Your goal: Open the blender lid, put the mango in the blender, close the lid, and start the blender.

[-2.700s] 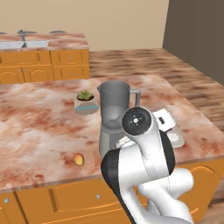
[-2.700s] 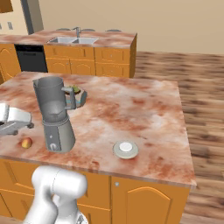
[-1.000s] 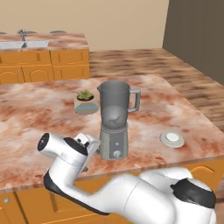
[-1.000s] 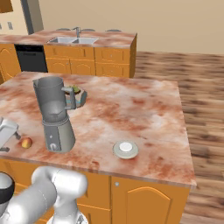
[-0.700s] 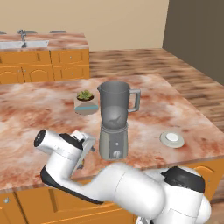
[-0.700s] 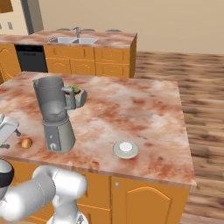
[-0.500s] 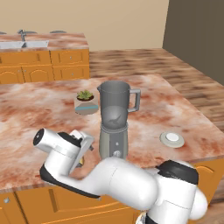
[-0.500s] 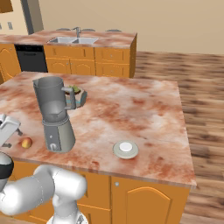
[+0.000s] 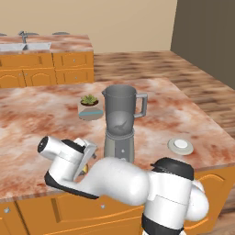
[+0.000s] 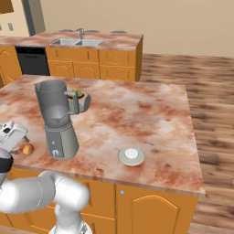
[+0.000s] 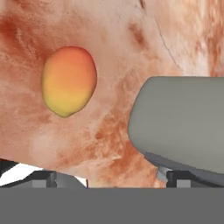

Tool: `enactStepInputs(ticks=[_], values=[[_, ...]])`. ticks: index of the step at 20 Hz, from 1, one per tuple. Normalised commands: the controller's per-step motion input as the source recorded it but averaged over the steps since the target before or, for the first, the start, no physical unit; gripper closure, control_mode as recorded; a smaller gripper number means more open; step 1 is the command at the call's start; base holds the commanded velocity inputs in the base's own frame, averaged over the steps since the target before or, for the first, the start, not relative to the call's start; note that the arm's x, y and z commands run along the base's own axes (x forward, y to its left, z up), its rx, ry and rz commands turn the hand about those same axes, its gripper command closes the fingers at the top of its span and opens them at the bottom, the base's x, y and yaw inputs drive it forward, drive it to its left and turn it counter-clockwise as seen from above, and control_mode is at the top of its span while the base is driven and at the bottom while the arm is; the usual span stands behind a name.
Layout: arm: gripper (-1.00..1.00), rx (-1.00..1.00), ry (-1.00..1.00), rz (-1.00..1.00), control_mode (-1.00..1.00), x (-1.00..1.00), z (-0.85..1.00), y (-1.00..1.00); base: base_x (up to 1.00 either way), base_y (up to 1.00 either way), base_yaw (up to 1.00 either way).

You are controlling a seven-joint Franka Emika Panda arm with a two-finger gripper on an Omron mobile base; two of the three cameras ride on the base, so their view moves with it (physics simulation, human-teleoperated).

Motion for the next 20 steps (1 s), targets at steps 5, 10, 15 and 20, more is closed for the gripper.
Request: enactStepInputs(ticks=[5, 10, 15, 20], values=[[-1.00, 0.00, 0.04, 0.00, -1.00, 0.27, -0.36, 0.01, 0.00, 0.00, 0.00], [-1.00, 0.00, 0.04, -0.01, -1.00, 0.22, -0.39, 0.06, 0.00, 0.00, 0.00], [-1.00, 0.00, 0.01, 0.00, -1.00, 0.17, -0.23, 0.27, 0.00, 0.00, 0.00], [-1.00, 0.00, 0.00, 0.00, -1.00, 0.20, -0.10, 0.19, 0.00, 0.00, 0.00]])
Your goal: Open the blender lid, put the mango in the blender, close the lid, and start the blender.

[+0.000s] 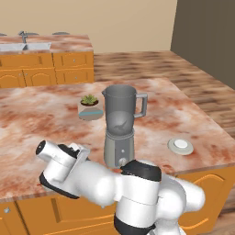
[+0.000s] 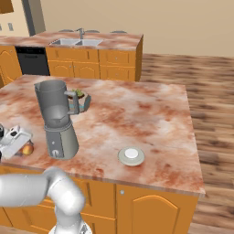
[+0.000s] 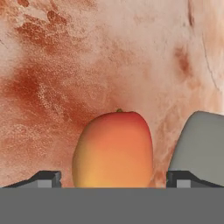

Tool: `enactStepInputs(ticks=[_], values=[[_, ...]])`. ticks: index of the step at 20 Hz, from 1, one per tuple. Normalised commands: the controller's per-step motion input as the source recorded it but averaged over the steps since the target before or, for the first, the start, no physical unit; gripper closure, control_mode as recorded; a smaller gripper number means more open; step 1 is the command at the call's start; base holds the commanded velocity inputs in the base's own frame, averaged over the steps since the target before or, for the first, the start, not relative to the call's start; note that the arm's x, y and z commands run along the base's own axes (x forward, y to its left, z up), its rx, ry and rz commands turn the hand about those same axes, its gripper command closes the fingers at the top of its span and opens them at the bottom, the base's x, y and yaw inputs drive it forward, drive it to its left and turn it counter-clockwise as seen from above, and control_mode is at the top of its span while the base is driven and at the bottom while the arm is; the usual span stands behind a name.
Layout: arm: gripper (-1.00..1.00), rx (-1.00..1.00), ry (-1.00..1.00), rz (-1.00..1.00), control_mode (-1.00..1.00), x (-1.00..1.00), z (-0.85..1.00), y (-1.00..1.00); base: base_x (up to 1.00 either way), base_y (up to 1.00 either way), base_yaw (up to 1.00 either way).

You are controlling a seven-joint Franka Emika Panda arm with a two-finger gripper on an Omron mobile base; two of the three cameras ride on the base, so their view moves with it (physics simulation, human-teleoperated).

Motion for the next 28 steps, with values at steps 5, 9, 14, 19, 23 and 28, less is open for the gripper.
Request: enactStepInputs(ticks=[5, 9, 14, 19, 23, 28], values=[[-1.00, 0.01, 0.00, 0.00, -1.00, 0.30, -0.19, 0.00, 0.00, 0.00, 0.00], [-1.00, 0.11, 0.00, 0.00, -1.00, 0.06, -0.54, -0.40, 0.00, 0.00, 0.00], [1.00, 0.12, 0.00, 0.00, -1.00, -0.02, -0.62, -0.57, 0.00, 0.00, 0.00], [1.00, 0.14, -0.11, 0.00, -1.00, -0.20, -0.12, -0.40, 0.00, 0.00, 0.00], [1.00, 0.03, -0.34, 0.00, -1.00, -0.27, 0.88, 0.00, 0.00, 0.00, 0.00], [1.00, 0.02, -0.34, 0.00, -1.00, -0.11, 1.00, 0.00, 0.00, 0.00, 0.00]])
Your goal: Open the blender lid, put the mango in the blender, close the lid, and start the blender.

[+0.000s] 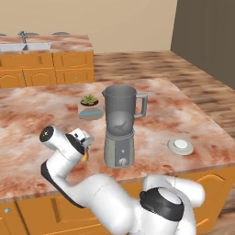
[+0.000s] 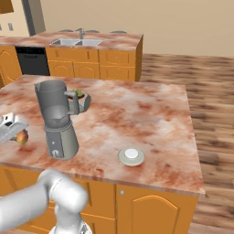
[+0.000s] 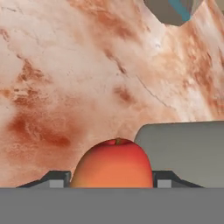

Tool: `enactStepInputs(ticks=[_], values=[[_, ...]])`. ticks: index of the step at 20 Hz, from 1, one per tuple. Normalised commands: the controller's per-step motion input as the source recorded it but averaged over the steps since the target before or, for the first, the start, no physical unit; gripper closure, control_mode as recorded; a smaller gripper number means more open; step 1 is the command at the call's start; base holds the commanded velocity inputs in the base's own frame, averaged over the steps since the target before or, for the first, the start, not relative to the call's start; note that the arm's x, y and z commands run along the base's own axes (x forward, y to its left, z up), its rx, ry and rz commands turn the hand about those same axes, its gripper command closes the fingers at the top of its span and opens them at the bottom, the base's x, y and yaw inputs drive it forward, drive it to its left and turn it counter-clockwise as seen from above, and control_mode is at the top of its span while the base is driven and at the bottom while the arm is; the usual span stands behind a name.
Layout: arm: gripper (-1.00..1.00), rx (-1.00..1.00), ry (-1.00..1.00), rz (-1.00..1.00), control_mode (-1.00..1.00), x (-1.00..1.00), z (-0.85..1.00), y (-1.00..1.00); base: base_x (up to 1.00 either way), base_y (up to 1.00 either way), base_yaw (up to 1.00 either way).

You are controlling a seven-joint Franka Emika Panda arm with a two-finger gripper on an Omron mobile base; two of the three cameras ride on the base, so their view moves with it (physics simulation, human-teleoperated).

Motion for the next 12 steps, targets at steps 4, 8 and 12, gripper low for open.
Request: enactStepInputs(ticks=[4, 8, 12], values=[[1.00, 0.01, -0.25, 0.00, -1.00, 0.00, 1.00, 0.00, 0.00, 0.00, 0.00], [1.00, 0.00, -0.19, -0.03, -1.00, 0.00, 1.00, -0.01, 0.00, 0.00, 0.00], [1.00, 0.00, -0.09, -0.05, -1.00, 0.00, 1.00, 0.00, 0.00, 0.00, 0.00]])
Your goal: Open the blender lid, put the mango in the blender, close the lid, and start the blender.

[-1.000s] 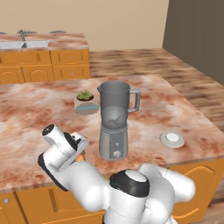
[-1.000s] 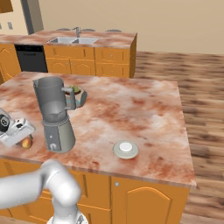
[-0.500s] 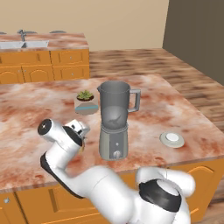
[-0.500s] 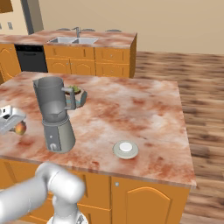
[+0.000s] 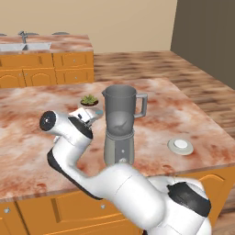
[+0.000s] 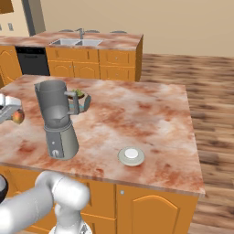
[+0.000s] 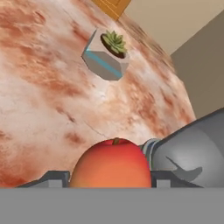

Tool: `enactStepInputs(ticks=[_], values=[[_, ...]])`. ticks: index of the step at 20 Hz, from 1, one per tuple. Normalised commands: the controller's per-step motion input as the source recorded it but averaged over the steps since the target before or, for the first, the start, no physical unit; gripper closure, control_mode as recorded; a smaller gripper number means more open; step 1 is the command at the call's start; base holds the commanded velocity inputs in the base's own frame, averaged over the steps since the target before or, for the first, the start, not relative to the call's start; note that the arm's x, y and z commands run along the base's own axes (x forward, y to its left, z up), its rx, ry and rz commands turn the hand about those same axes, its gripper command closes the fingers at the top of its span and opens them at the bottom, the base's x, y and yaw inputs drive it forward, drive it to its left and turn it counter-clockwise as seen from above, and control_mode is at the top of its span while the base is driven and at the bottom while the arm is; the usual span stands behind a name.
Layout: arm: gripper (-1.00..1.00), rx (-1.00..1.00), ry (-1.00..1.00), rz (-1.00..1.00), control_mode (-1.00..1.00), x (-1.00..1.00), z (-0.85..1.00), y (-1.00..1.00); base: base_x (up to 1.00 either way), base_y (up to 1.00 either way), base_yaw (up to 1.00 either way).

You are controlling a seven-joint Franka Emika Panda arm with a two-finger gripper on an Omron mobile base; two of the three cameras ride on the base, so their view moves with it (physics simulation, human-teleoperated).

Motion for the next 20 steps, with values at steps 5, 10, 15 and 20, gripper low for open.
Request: enactStepInputs(ticks=[5, 10, 15, 20], values=[[1.00, 0.00, -0.03, -0.02, -1.00, 0.00, 1.00, -0.03, 0.00, 0.00, 0.00], [1.00, 0.00, -0.06, -0.04, -1.00, 0.00, 0.85, -0.31, 0.00, 0.00, 0.00], [1.00, 0.00, -0.03, -0.01, -1.00, 0.03, 0.65, -0.43, 0.00, 0.00, 0.00], [1.00, 0.07, 0.00, 0.00, -1.00, 0.18, 0.32, -0.71, 0.00, 0.00, 0.00]])
